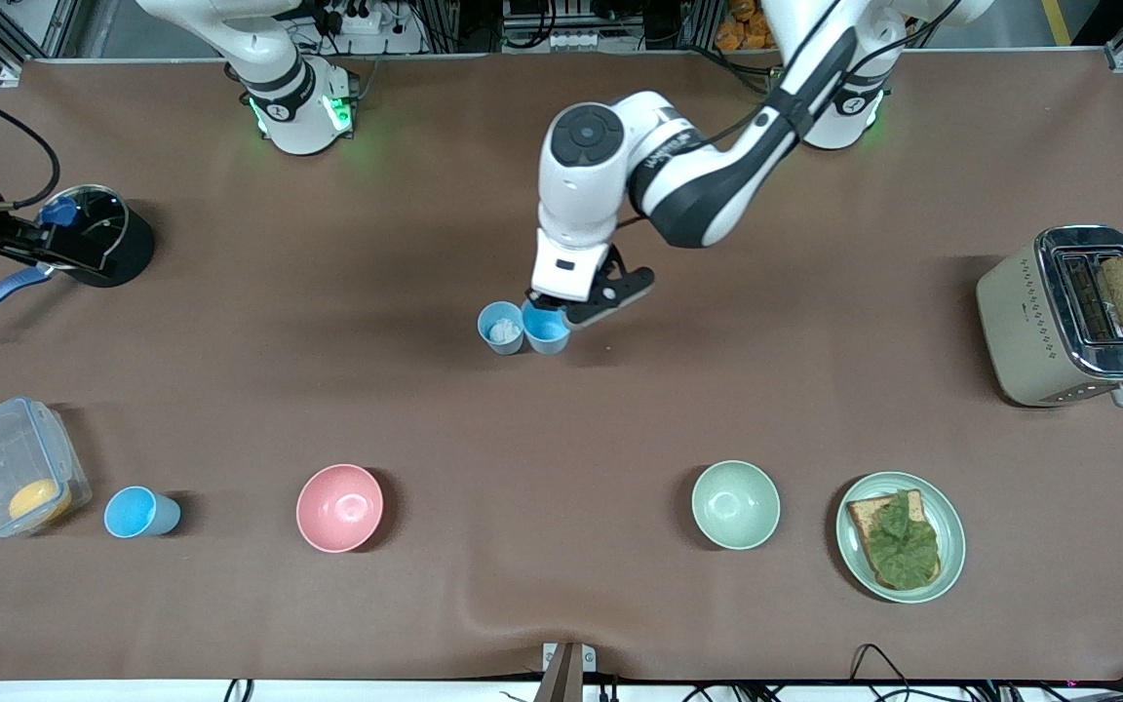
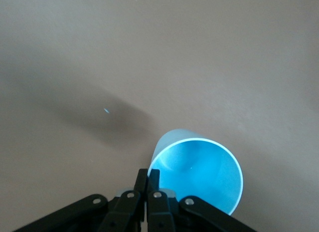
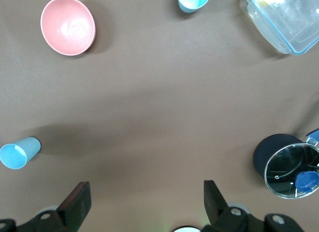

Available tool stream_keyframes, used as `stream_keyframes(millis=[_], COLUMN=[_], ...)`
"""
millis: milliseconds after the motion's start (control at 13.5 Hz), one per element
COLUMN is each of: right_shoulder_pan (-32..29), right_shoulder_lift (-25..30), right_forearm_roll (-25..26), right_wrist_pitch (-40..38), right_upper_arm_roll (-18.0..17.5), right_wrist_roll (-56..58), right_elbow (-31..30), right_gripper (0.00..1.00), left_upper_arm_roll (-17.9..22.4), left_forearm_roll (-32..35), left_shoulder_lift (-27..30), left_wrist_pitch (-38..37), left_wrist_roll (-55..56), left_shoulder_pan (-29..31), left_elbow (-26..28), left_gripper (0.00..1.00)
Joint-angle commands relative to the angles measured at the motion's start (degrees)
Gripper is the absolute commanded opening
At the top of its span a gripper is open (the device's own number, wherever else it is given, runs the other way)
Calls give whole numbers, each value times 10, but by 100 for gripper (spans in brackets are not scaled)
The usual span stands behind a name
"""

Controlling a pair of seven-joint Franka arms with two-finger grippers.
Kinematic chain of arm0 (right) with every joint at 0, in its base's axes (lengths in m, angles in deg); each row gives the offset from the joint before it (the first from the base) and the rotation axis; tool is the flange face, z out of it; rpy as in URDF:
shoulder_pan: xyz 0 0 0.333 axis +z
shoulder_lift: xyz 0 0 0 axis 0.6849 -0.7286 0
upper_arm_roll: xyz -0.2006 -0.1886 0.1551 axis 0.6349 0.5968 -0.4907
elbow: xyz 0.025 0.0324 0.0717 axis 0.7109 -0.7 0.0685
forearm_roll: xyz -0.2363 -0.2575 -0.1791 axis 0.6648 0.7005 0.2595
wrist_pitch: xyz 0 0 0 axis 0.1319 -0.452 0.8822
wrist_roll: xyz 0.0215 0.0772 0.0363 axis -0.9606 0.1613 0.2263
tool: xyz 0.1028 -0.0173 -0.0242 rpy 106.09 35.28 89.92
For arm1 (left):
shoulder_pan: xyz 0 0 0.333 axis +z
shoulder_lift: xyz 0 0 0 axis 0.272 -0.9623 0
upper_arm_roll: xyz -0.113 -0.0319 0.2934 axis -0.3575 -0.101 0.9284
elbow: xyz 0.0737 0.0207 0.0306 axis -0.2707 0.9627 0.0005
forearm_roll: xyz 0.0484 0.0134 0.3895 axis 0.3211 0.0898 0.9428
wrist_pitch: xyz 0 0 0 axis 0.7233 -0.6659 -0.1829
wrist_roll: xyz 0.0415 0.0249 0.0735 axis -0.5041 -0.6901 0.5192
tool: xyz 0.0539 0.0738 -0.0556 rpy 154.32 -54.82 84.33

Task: Stack blue cups with both arms
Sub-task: 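Lower the held cup into the standing blue cup with the left gripper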

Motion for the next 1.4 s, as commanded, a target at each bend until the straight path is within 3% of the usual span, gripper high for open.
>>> stream_keyframes(millis=[0,443,1035,1109,1183,1257,1330], right_shoulder_pan=[-11,-24,-24,-25,-26,-26,-26], right_shoulder_lift=[11,10,11,11,11,11,11], right_forearm_roll=[9,13,14,14,14,14,13], right_wrist_pitch=[1,27,25,26,26,26,26], right_upper_arm_roll=[-7,-8,-10,-10,-11,-11,-11], right_wrist_roll=[2,25,25,25,25,25,26], right_elbow=[3,3,2,2,2,3,3], right_gripper=[100,100,100,100,100,100,100], left_upper_arm_roll=[5,15,21,21,21,21,22], left_forearm_roll=[17,38,42,42,43,43,43], left_shoulder_lift=[-38,-66,-75,-76,-74,-70,-62], left_wrist_pitch=[12,59,59,59,59,59,58], left_wrist_roll=[35,78,94,94,94,94,94], left_shoulder_pan=[-28,-58,-77,-77,-76,-71,-68], left_elbow=[-38,-39,-36,-36,-36,-36,-36], left_gripper=[0,0,0,33,78,100,100])
